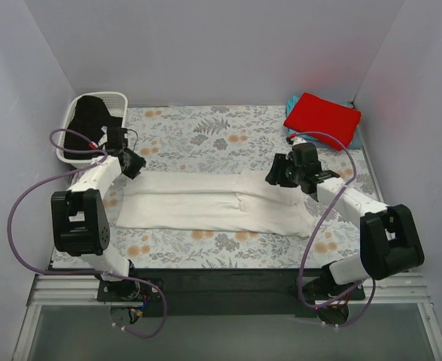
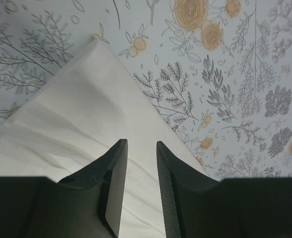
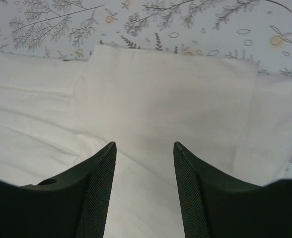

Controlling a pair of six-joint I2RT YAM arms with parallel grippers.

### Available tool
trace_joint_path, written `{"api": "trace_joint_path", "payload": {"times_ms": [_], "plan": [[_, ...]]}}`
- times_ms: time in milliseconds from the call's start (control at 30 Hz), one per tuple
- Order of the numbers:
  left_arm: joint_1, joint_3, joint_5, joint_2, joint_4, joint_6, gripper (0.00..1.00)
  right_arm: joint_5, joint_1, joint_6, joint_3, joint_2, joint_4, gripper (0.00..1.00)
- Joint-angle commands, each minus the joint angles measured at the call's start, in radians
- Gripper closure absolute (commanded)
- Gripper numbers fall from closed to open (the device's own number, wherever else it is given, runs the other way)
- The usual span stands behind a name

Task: Fold and stack the t-shirts
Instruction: Fold the tshirt

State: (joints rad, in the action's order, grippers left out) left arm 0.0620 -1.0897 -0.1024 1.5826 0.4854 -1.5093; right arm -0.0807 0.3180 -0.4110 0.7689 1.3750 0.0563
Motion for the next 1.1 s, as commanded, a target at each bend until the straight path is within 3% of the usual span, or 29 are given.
{"api": "trace_joint_path", "payload": {"times_ms": [0, 233, 500, 733, 1067], "plan": [[-0.05, -0.047, 0.026, 0.054, -0.004, -0.014, 0.72, 0.009, 0.075, 0.023, 0.119, 0.08, -0.018, 0.44], [-0.162, -0.056, 0.049, 0.169, -0.011, -0.045, 0.75, 0.009, 0.2, 0.028, 0.355, 0.32, -0.006, 0.46], [-0.191, 0.031, 0.07, 0.11, -0.021, -0.046, 0.77, 0.004, 0.309, 0.057, 0.624, 0.536, 0.056, 0.47], [-0.192, 0.103, 0.086, 0.025, -0.019, -0.037, 0.78, 0.002, 0.363, 0.058, 0.714, 0.656, 0.085, 0.48], [-0.192, 0.171, 0.133, -0.036, -0.024, -0.029, 0.78, 0.016, 0.4, 0.054, 0.73, 0.707, 0.106, 0.5]]}}
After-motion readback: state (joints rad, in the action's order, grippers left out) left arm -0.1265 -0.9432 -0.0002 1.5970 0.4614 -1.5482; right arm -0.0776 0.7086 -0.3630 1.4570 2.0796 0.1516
